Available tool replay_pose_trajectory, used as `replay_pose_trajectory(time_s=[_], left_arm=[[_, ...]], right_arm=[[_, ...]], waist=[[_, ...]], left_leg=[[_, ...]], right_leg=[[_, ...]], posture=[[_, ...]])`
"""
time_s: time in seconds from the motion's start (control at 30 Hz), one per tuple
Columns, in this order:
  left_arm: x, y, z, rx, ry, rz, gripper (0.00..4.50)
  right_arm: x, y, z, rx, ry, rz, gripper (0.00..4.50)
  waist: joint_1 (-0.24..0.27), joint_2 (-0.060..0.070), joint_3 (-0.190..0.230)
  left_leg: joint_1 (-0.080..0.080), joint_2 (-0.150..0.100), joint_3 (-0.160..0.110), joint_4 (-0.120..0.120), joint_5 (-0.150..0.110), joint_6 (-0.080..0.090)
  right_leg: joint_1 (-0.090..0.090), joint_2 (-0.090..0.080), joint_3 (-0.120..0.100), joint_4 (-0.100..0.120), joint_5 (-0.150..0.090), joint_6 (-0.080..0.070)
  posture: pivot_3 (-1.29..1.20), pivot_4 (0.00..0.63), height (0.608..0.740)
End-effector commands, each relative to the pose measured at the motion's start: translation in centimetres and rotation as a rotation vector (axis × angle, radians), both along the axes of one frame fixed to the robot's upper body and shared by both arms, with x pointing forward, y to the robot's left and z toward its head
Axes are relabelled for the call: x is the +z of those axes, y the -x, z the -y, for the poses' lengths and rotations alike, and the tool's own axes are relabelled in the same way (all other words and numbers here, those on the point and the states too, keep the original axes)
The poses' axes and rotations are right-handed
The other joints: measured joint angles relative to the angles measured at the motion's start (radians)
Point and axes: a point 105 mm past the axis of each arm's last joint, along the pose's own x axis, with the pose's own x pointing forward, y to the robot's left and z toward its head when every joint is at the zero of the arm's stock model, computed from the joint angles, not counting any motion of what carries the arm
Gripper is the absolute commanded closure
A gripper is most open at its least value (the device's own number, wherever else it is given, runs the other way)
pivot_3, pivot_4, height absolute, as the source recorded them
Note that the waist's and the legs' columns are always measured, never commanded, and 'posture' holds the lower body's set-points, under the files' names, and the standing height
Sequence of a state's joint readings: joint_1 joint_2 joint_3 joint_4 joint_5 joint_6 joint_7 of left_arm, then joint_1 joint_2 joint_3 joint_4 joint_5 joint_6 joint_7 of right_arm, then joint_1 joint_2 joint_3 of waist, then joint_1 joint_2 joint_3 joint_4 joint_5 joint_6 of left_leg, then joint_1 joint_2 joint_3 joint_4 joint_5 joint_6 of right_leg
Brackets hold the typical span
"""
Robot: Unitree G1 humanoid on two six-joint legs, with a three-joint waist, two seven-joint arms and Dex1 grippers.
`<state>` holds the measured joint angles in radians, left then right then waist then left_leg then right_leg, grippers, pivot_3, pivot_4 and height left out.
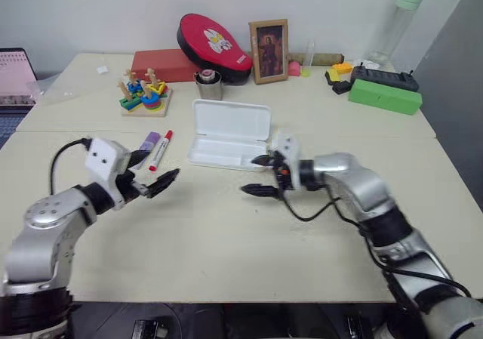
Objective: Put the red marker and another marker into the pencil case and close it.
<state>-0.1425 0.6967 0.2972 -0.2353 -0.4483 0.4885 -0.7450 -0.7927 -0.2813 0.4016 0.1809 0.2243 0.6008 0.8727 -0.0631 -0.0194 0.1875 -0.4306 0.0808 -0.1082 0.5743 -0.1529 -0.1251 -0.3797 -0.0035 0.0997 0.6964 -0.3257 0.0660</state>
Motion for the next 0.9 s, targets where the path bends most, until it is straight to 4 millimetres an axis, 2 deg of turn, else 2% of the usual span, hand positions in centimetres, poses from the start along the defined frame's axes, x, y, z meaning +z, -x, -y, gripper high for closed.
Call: replay_pose_trajectory(time_s=[0.03, 0.13, 0.2, 0.4, 0.5, 0.63, 0.77, 0.8, 0.83, 0.9], left_arm=[[2.3, -0.1, 2.2, -0.053, 0.061, 0.112, 0.00], [3.3, -0.2, 3.3, -0.068, 0.138, 0.151, 0.00], [3.4, -0.2, 3.9, -0.078, 0.160, 0.156, 0.00], [3.1, -0.1, 4.2, -0.073, 0.175, 0.154, 0.00], [3.1, -0.2, 4.3, -0.076, 0.186, 0.156, 0.00], [3.3, -0.4, 4.6, -0.089, 0.199, 0.164, 0.00], [3.7, -0.9, 5.1, -0.104, 0.212, 0.180, 0.00], [3.8, -1.0, 5.3, -0.107, 0.218, 0.185, 0.00], [3.9, -1.1, 5.5, -0.111, 0.220, 0.190, 0.00], [4.1, -1.3, 5.9, -0.120, 0.227, 0.198, 0.00]], right_arm=[[-0.9, -2.1, -0.7, -0.037, 0.084, 0.052, 0.04], [-2.1, -3.2, -1.1, -0.050, 0.143, 0.067, 0.04], [-2.0, -3.6, -1.3, -0.047, 0.146, 0.080, 0.04], [1.4, -2.8, -2.0, 0.046, 0.018, 0.070, 0.04], [2.9, -3.8, -1.3, -0.011, -0.031, 0.086, 0.04], [1.5, -5.0, -0.6, -0.065, 0.029, 0.090, 0.04], [-1.2, -5.2, -0.4, -0.060, 0.134, 0.065, 0.04], [-1.7, -5.2, -0.4, -0.058, 0.153, 0.057, 0.39], [-2.2, -5.2, -0.4, -0.059, 0.173, 0.057, 0.48], [-2.5, -5.8, -0.3, -0.095, 0.192, 0.069, 1.02]], waist=[[0.010, 0.000, 0.000], [0.011, 0.000, 0.000], [0.007, 0.000, 0.000], [0.006, 0.000, 0.000], [0.006, 0.000, 0.000], [0.006, 0.000, 0.000], [0.007, 0.000, 0.000], [0.006, 0.000, 0.000], [0.006, 0.000, 0.000], [0.006, 0.000, 0.000]], left_leg=[[0.000, 0.000, 0.000, 0.000, 0.000, 0.000], [0.000, 0.000, -0.001, 0.000, 0.000, 0.000], [0.001, 0.000, -0.001, 0.001, 0.000, 0.000], [0.002, 0.000, -0.001, 0.001, 0.000, 0.000], [0.002, 0.000, -0.001, 0.000, 0.000, 0.000], [0.002, 0.000, -0.001, 0.000, 0.000, 0.000], [0.002, 0.000, -0.001, 0.000, 0.000, 0.000], [0.002, 0.000, -0.001, 0.000, 0.000, 0.000], [0.002, 0.000, -0.001, 0.000, 0.000, 0.000], [0.002, 0.000, -0.001, 0.000, 0.000, 0.000]], right_leg=[[0.000, 0.000, 0.000, 0.000, 0.000, 0.000], [0.000, 0.000, -0.001, 0.000, 0.000, 0.000], [0.000, 0.000, -0.001, 0.002, 0.000, 0.000], [0.002, 0.000, -0.001, 0.002, 0.000, 0.000], [0.002, 0.000, -0.001, 0.002, 0.000, 0.000], [0.002, 0.000, -0.001, 0.002, 0.000, 0.000], [0.002, 0.000, -0.001, 0.001, 0.000, 0.000], [0.002, 0.000, -0.001, 0.001, 0.000, 0.000], [0.002, 0.000, -0.001, 0.001, 0.000, 0.000], [0.002, 0.000, -0.001, 0.001, 0.000, 0.000]], posture=[[0.00, 0.150, 0.740], [0.00, 0.150, 0.740], [0.00, 0.150, 0.740], [0.00, 0.150, 0.740], [0.00, 0.150, 0.740], [0.00, 0.150, 0.740], [0.00, 0.150, 0.740], [0.00, 0.150, 0.740], [0.00, 0.150, 0.740], [0.00, 0.150, 0.740]])
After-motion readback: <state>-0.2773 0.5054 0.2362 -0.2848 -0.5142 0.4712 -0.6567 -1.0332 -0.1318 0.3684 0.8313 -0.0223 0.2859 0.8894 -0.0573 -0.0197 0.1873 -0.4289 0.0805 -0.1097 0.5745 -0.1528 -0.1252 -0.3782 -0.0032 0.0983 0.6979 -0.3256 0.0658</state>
